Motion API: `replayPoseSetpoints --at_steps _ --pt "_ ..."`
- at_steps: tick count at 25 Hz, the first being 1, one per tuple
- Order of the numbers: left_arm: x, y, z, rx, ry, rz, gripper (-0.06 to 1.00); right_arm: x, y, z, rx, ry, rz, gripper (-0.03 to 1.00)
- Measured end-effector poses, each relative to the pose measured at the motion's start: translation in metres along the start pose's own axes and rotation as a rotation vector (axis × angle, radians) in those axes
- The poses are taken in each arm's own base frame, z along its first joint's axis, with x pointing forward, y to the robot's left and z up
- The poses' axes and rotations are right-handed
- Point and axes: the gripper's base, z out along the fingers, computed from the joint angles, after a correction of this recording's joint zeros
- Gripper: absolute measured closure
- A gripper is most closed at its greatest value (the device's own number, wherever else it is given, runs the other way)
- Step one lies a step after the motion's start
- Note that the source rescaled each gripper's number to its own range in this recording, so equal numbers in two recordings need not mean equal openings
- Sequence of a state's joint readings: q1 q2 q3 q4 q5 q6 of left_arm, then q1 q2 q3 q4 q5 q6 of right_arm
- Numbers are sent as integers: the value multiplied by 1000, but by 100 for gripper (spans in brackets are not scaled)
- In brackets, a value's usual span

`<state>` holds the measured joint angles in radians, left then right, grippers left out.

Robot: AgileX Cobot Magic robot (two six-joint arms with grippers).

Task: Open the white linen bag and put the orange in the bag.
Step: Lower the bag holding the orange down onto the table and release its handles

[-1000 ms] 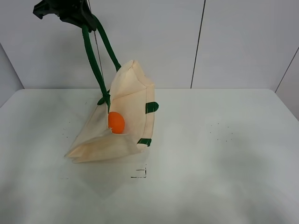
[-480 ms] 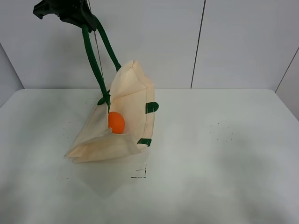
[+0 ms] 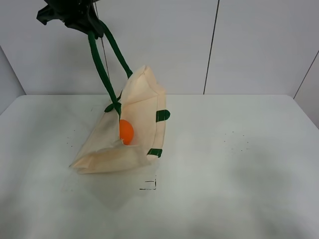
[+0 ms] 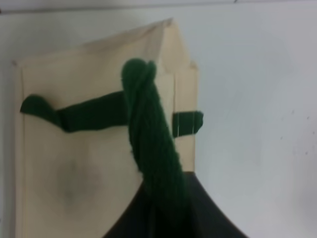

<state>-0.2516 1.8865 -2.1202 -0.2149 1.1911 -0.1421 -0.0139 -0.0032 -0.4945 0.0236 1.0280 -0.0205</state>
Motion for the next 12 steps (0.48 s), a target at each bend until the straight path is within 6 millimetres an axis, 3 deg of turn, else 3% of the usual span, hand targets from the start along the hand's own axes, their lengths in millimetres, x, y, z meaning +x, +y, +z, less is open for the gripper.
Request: replayPoseSetpoints --at_steps 5,12 --pt "4 6 36 7 73 -28 94 0 0 0 0 0 0 -3" --pt "14 8 120 58 213 -8 94 0 0 0 0 0 0 -3"
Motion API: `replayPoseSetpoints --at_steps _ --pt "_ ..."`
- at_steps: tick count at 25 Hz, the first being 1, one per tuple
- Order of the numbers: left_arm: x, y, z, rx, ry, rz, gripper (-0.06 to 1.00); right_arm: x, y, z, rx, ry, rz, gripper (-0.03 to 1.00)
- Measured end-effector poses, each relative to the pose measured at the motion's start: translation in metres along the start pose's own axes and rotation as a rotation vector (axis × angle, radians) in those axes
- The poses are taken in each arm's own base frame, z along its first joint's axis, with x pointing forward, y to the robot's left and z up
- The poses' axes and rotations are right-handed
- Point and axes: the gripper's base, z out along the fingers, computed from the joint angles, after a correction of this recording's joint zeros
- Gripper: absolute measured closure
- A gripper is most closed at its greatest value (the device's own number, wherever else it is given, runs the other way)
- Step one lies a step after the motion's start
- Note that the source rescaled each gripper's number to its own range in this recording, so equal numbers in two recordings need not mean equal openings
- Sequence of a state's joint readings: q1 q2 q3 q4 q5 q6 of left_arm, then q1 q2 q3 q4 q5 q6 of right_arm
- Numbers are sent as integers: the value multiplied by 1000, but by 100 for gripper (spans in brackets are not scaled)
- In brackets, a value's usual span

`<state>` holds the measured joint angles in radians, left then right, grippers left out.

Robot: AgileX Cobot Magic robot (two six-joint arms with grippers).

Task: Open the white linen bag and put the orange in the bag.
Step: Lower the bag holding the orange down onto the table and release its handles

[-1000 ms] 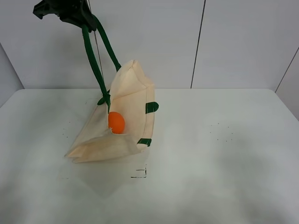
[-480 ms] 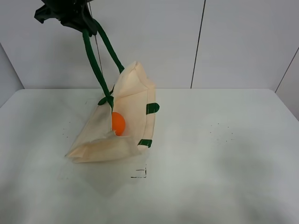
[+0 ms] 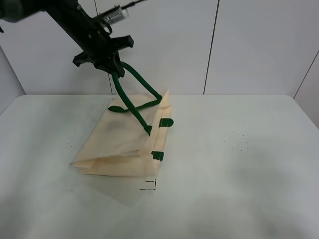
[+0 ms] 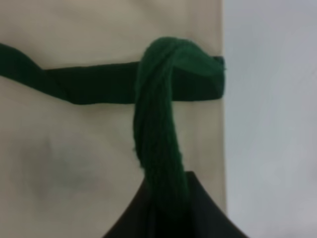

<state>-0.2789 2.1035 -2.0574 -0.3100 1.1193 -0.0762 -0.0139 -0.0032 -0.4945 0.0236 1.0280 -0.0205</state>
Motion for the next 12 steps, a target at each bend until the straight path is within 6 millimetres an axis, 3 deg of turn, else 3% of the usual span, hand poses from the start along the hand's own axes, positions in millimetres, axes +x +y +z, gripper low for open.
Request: replayPoseSetpoints --at_steps 3,6,10,12 --pt "0 1 28 6 40 19 91 0 0 0 0 0 0 -3" --pt "1 3 43 10 63 22 75 0 0 0 0 0 0 -3" --pt "1 3 44 14 60 33 30 0 0 0 0 0 0 -3" --pt "0 4 44 0 54 43 15 0 0 0 0 0 0 -3"
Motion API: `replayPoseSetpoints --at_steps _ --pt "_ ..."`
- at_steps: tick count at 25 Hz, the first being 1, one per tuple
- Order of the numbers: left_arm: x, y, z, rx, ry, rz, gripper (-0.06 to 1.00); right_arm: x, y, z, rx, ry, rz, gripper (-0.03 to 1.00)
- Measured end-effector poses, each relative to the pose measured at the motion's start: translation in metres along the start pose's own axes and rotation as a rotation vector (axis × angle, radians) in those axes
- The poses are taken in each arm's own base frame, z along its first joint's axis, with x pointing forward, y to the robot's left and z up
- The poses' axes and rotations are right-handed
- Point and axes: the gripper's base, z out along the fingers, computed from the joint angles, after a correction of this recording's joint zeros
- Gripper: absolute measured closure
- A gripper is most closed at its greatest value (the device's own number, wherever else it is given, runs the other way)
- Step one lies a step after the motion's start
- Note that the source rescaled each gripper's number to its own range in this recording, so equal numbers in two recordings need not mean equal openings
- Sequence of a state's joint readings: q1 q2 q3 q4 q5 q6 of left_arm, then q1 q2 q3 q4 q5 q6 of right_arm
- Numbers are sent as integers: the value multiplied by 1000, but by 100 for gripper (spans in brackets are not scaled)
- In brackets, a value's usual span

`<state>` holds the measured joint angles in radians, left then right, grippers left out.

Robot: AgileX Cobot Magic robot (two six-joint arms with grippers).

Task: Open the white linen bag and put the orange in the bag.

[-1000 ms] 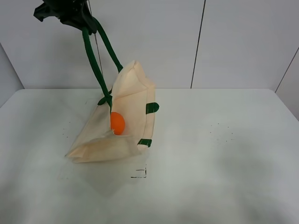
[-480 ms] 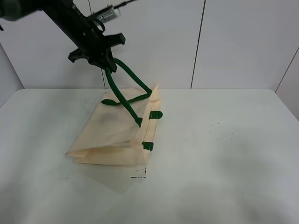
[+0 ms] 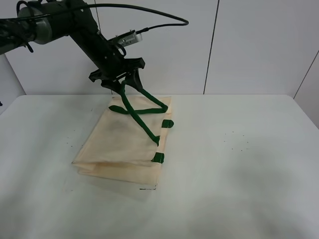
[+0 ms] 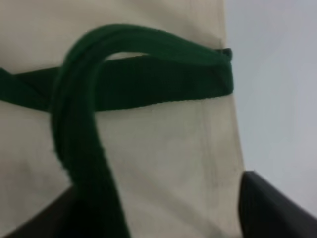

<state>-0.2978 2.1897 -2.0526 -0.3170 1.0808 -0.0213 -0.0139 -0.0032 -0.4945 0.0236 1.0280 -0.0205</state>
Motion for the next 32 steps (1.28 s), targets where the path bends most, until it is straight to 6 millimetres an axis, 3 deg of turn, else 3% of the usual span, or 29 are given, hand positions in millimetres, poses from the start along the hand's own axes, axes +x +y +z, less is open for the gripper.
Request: replayPoseSetpoints --at_steps 7,10,20,25,32 --pt "-1 30 -5 -290 -2 20 7 0 0 0 0 0 0 -3" --pt "-2 47 -10 -316 -1 -24 6 0 0 0 0 0 0 -3" --pt "6 145 -18 -374 90 -217 6 0 0 0 0 0 0 -3" --pt "9 158 -23 -380 93 -239 6 0 0 0 0 0 0 -3" --pt "26 146 -40 -354 116 -233 7 0 0 0 0 0 0 -3"
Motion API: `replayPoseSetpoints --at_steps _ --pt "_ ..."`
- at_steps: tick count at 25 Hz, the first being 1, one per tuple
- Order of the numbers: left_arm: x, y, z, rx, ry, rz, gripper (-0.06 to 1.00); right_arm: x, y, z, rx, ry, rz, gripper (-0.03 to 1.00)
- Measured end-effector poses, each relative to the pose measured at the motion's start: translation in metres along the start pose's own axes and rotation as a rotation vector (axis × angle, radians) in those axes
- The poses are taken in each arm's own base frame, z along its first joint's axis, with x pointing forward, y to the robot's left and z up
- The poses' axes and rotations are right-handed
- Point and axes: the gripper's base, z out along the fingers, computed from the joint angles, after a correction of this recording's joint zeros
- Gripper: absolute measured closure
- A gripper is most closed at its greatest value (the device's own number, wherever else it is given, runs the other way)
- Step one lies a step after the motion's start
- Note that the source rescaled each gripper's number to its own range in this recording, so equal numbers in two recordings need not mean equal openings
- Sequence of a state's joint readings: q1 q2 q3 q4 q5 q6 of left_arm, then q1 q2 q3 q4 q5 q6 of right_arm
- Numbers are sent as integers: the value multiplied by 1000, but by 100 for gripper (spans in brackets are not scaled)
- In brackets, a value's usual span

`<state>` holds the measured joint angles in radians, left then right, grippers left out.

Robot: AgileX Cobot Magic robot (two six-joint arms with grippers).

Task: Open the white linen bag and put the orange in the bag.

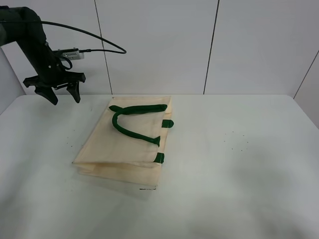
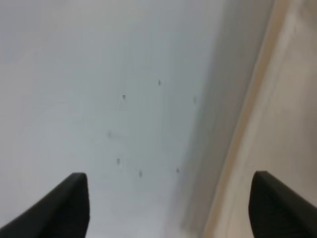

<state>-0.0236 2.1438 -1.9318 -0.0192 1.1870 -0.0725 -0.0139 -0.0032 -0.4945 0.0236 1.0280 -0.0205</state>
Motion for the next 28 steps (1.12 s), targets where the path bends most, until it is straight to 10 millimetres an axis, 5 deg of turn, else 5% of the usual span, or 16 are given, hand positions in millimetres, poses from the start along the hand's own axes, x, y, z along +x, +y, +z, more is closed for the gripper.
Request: replayPoseSetpoints --at_steps 7,16,22,28 --pt "75 5 -40 -3 64 -3 7 0 0 0 0 0 0 -3" --pt "228 16 -97 -2 -1 31 7 0 0 0 0 0 1 -3" --pt "317 24 -97 0 -135 39 7 0 0 0 0 0 2 -3" --pt "380 29 -81 14 -381 43 7 0 0 0 0 0 2 -3"
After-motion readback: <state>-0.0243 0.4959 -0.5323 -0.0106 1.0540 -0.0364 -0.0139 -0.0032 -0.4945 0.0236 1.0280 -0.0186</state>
